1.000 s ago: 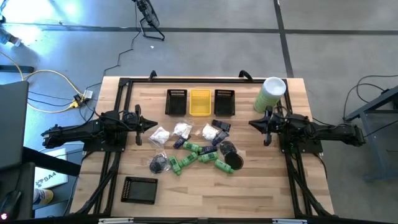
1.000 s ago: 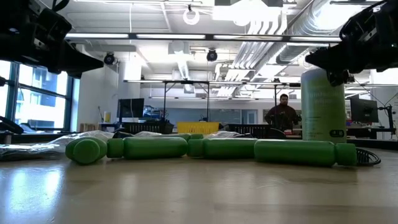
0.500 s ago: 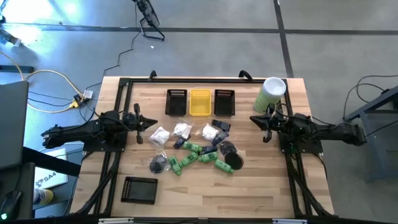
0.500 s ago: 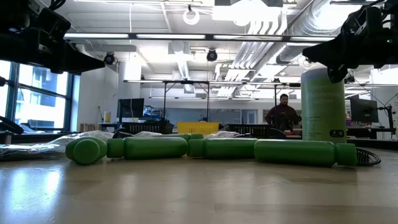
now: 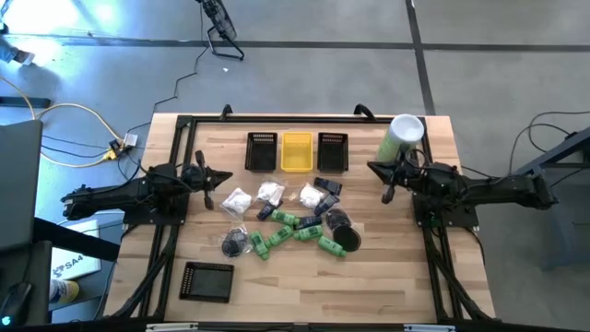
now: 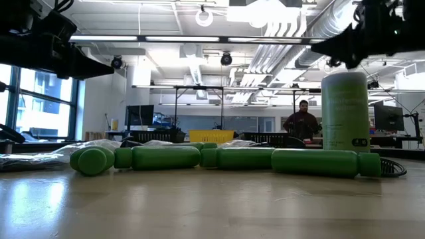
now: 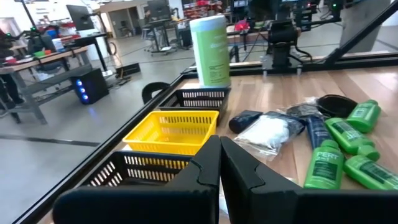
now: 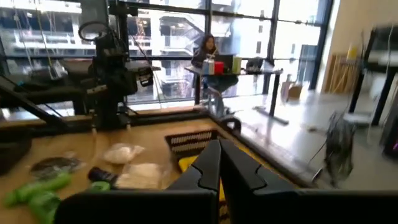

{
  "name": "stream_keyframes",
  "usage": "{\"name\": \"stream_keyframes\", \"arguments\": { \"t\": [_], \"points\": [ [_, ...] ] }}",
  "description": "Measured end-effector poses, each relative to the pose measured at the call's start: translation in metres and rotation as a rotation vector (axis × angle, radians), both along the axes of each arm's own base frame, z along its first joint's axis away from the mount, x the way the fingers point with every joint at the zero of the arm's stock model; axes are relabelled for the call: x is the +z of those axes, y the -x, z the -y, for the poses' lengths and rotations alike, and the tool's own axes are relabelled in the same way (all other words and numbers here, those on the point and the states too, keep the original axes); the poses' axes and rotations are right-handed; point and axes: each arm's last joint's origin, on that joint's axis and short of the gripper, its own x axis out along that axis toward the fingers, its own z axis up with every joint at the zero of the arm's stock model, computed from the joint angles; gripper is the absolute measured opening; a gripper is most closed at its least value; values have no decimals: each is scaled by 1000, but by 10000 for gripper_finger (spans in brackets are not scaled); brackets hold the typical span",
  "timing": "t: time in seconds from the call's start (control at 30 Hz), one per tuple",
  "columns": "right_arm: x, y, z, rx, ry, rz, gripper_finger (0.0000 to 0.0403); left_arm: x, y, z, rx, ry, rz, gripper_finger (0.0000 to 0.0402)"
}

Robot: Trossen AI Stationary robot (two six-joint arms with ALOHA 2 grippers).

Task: Pick & Place Travel size toiletries
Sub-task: Put the cotton pack into the top left black bin

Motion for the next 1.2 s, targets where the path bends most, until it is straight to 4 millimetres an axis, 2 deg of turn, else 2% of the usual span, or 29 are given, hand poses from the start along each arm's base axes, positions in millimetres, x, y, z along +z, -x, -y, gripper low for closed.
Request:
{"name": "stream_keyframes", "arguments": {
  "t": [0.2, 0.37, 0.5, 0.63, 0.87, 1.2],
  "points": [
    [9, -15, 1, -7, 101, -71, 2, 0, 0, 0, 3, 50, 19, 1],
    [12, -22, 8, -61, 115, -27, 2, 0, 0, 0, 6, 142, 50, 1],
    [20, -22, 18, -145, 123, 67, 2, 2, 0, 0, 6, 226, 96, 1],
    [25, -22, 25, -111, 150, 120, 2, 3, 0, 0, 5, 246, 116, 1],
    [23, -25, 32, -45, 296, 71, 2, 3, 0, 0, 4, 293, 123, 1],
    [24, -22, 43, -126, 364, 45, 2, 2, 0, 0, 11, 370, 139, 1]
  ]
}}
